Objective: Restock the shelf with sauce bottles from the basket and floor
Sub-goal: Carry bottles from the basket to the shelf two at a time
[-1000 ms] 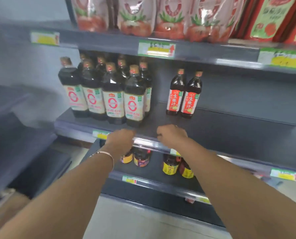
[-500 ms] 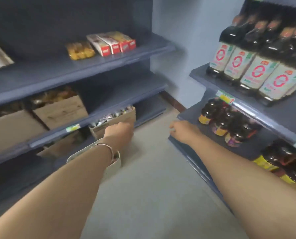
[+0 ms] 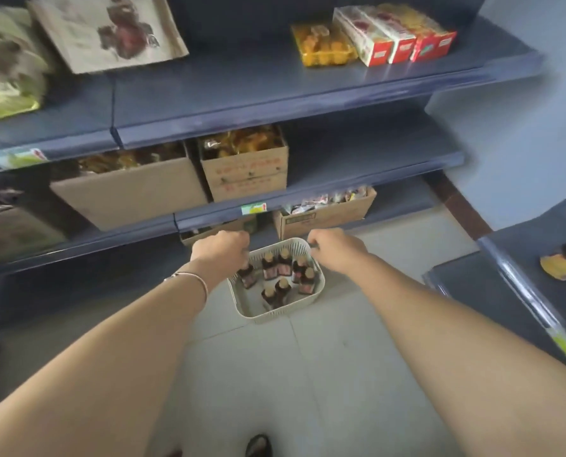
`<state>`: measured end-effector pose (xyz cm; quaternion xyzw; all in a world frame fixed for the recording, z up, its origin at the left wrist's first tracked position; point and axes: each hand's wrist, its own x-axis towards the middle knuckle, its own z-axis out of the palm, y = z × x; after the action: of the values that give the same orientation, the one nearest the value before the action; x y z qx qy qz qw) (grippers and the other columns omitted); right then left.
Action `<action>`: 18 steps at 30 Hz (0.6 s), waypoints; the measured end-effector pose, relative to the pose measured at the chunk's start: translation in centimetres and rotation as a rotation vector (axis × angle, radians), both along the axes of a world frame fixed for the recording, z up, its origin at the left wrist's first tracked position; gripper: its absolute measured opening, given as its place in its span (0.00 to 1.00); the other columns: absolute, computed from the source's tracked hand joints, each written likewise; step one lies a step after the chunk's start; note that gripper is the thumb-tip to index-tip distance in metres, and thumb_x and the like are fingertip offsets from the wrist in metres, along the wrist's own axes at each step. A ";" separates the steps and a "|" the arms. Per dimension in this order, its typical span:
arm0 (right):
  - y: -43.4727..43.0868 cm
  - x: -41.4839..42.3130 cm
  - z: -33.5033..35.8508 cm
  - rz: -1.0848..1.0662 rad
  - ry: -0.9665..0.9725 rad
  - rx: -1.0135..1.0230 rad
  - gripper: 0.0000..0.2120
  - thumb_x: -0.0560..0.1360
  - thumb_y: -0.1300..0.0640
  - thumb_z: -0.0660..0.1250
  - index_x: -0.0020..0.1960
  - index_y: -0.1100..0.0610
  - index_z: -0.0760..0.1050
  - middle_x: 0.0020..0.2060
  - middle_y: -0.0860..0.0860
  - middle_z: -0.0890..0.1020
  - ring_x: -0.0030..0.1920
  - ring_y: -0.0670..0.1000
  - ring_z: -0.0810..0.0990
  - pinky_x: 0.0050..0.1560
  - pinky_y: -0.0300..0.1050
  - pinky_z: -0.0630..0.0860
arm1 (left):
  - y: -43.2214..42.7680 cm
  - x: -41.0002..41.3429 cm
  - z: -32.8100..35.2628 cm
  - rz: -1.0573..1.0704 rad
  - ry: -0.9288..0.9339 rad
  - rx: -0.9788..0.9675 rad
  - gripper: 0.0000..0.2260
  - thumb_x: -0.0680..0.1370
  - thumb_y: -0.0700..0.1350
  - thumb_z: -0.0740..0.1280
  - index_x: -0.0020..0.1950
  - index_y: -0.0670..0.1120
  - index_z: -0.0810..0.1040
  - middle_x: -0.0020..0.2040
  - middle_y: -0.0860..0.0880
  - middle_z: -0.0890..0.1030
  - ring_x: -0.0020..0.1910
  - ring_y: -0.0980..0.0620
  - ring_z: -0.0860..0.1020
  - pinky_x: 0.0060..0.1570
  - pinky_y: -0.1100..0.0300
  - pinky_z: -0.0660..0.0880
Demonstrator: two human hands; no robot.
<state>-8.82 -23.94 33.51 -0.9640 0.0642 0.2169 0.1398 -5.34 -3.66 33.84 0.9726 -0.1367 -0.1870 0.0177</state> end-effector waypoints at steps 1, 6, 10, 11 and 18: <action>0.7 1.1 -0.7 0.005 0.002 0.002 0.11 0.79 0.51 0.59 0.59 0.51 0.73 0.58 0.54 0.78 0.57 0.58 0.77 0.51 0.48 0.73 | 0.4 0.9 -0.6 0.003 0.013 -0.007 0.10 0.79 0.47 0.57 0.57 0.48 0.74 0.57 0.45 0.79 0.55 0.41 0.78 0.49 0.55 0.72; 2.5 6.1 -4.2 0.070 0.062 -0.009 0.12 0.80 0.52 0.58 0.61 0.53 0.72 0.56 0.56 0.79 0.54 0.59 0.78 0.50 0.48 0.74 | 1.2 4.9 -4.6 0.027 0.070 -0.036 0.08 0.78 0.45 0.58 0.54 0.49 0.74 0.57 0.46 0.79 0.54 0.41 0.77 0.50 0.54 0.73; 2.6 10.5 -9.6 0.080 0.096 0.028 0.11 0.79 0.52 0.59 0.59 0.54 0.73 0.55 0.56 0.79 0.52 0.59 0.78 0.46 0.46 0.73 | 0.7 8.0 -9.6 0.048 0.112 -0.037 0.09 0.79 0.46 0.56 0.55 0.48 0.74 0.55 0.44 0.79 0.52 0.40 0.78 0.48 0.53 0.73; 2.6 11.6 -11.6 0.077 0.112 0.046 0.11 0.79 0.52 0.59 0.59 0.53 0.73 0.55 0.56 0.79 0.53 0.59 0.78 0.47 0.46 0.74 | 0.6 8.8 -11.3 0.063 0.123 -0.033 0.10 0.80 0.46 0.56 0.56 0.48 0.74 0.55 0.44 0.79 0.52 0.40 0.78 0.48 0.54 0.73; 3.5 16.4 -27.7 0.115 0.231 0.088 0.05 0.77 0.54 0.61 0.51 0.46 0.71 0.55 0.55 0.79 0.53 0.60 0.79 0.52 0.49 0.77 | 0.3 12.1 -26.1 0.214 0.219 -0.094 0.13 0.80 0.47 0.56 0.62 0.47 0.70 0.59 0.43 0.77 0.56 0.40 0.77 0.46 0.54 0.72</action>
<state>7.54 -20.46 5.83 -0.9277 0.0150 0.3364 0.1612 6.77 -3.36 7.76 0.9535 -0.0381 -0.2826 0.0980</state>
